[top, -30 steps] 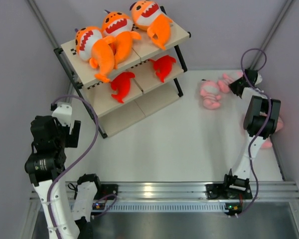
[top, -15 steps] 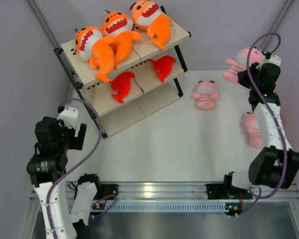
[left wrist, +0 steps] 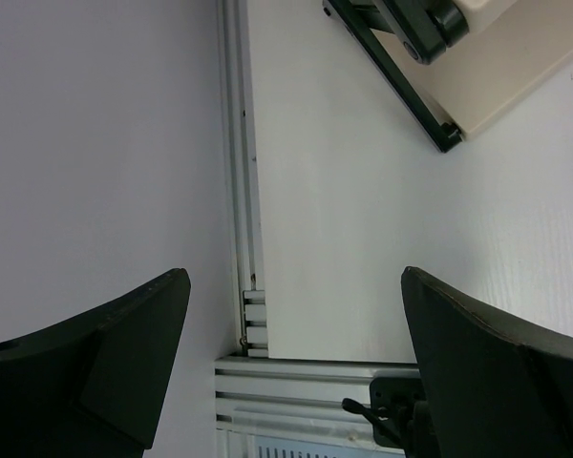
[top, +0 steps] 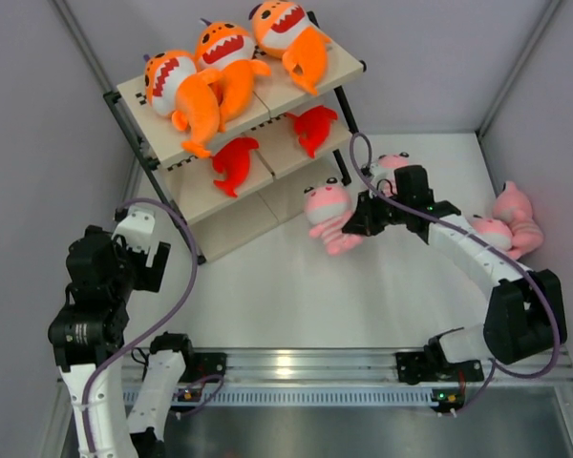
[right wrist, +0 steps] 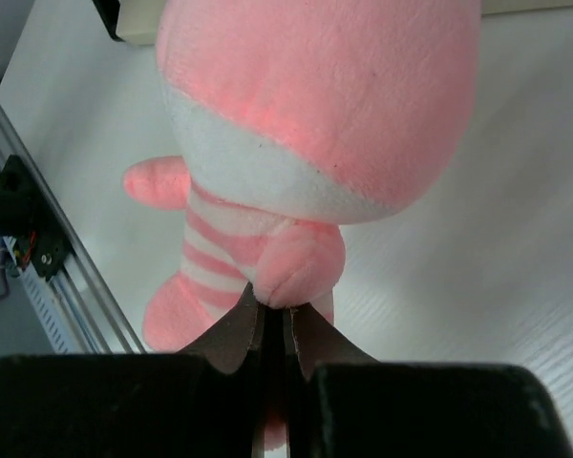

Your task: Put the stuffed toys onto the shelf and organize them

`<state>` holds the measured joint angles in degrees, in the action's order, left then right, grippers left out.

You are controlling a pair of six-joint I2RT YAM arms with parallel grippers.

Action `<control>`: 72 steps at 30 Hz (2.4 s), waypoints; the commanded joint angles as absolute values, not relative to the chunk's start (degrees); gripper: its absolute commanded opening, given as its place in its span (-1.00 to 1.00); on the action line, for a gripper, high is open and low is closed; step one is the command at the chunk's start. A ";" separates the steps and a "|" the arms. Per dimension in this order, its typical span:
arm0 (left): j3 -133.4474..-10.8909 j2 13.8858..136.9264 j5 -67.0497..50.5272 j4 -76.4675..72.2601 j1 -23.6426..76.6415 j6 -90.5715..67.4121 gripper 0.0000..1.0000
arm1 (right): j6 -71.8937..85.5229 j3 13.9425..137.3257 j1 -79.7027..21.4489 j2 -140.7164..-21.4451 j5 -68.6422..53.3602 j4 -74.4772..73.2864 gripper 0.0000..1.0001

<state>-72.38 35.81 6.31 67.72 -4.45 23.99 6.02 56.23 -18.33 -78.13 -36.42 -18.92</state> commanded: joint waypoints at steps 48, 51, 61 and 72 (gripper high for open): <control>-74.79 36.04 7.12 67.32 -4.57 25.31 0.97 | 53.87 32.26 -20.13 -79.79 -8.00 23.63 0.39; -74.79 36.12 7.21 67.32 -4.66 25.31 0.97 | 56.07 31.64 -20.13 -82.60 -7.47 26.18 0.37; -74.53 36.47 8.17 67.32 -4.66 26.19 0.97 | 59.59 36.38 -20.83 -88.77 -8.53 29.53 -0.83; -74.00 36.47 8.00 67.32 -4.48 26.54 0.97 | 50.54 44.20 -22.15 -86.74 -12.39 32.00 -1.00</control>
